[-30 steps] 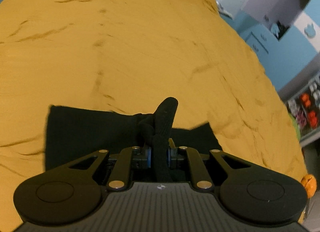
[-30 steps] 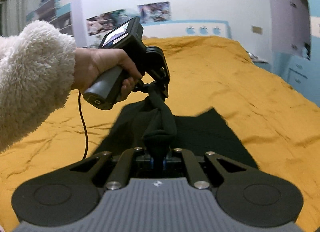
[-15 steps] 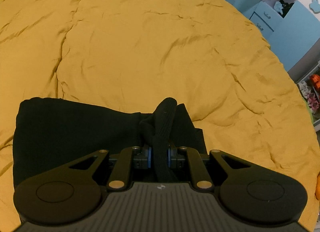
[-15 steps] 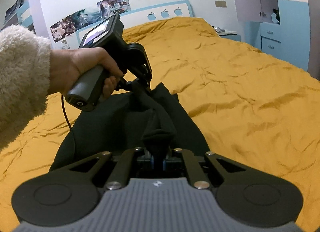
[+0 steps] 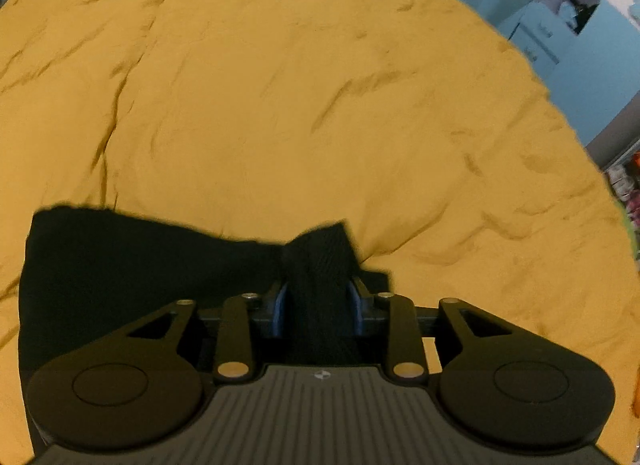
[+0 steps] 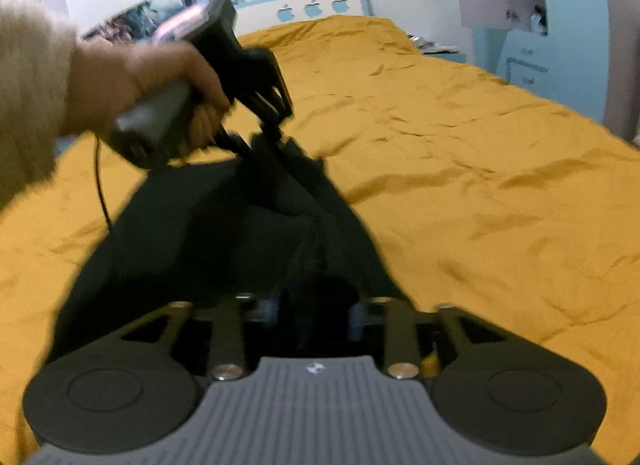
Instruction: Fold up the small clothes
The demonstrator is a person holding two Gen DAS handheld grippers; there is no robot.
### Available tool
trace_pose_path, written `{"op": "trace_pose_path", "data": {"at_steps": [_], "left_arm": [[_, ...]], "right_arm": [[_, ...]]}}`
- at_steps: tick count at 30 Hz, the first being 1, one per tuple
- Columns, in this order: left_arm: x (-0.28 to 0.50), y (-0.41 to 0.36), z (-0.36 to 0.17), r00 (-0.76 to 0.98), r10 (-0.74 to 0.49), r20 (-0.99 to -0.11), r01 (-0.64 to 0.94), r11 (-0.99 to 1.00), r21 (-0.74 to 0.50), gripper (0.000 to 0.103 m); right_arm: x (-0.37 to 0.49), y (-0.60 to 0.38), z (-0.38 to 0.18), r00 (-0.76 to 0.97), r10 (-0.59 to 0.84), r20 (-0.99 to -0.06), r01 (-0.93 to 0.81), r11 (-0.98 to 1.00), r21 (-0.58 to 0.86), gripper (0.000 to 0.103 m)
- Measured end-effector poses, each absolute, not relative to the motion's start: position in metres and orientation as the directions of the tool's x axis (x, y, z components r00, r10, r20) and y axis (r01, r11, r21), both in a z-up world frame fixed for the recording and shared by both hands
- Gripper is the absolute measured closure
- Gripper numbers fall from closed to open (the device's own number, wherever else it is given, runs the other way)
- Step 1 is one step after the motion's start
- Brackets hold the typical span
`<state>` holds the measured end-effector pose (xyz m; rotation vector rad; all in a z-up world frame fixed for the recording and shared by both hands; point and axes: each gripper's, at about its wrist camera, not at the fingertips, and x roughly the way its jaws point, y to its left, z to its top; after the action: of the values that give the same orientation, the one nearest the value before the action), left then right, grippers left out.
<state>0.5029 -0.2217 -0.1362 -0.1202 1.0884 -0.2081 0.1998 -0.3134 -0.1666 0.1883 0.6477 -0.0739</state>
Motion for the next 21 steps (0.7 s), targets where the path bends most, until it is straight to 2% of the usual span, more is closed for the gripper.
{"op": "trace_pose_path", "data": {"at_steps": [4,7,10,13,16,19,21], "left_arm": [[0.486,-0.209,-0.091,0.526,-0.294,-0.798,0.207,0.955,-0.215,0.068],[0.453,-0.177,-0.064,0.578,-0.321,-0.750,0.272,0.943,-0.194,0.068],[0.403,-0.129,-0.056,0.600,-0.342,-0.723,0.286,0.936,-0.206,0.067],[0.342,-0.077,-0.070,0.584,-0.360,-0.727,0.260,0.932,-0.253,0.057],[0.294,-0.035,-0.097,0.566,-0.345,-0.749,0.179,0.938,-0.297,0.057],[0.264,-0.006,-0.130,0.533,-0.365,-0.764,0.088,0.921,-0.379,0.057],[0.255,0.005,-0.147,0.510,-0.401,-0.761,0.044,0.896,-0.443,0.057]], "right_arm": [[0.188,-0.328,-0.158,0.798,0.001,-0.603,0.112,0.982,0.150,0.069],[0.185,-0.340,-0.142,0.815,-0.033,-0.578,0.122,0.986,0.116,0.066],[0.200,-0.350,-0.125,0.855,0.016,-0.518,0.057,0.990,0.125,0.061],[0.241,-0.359,-0.110,0.881,0.086,-0.465,-0.032,0.992,0.123,0.061],[0.298,-0.359,-0.104,0.867,0.191,-0.460,-0.133,0.979,0.155,0.061],[0.364,-0.352,-0.114,0.810,0.282,-0.513,-0.200,0.957,0.211,0.061],[0.398,-0.345,-0.125,0.771,0.278,-0.573,-0.177,0.958,0.226,0.059]]}}
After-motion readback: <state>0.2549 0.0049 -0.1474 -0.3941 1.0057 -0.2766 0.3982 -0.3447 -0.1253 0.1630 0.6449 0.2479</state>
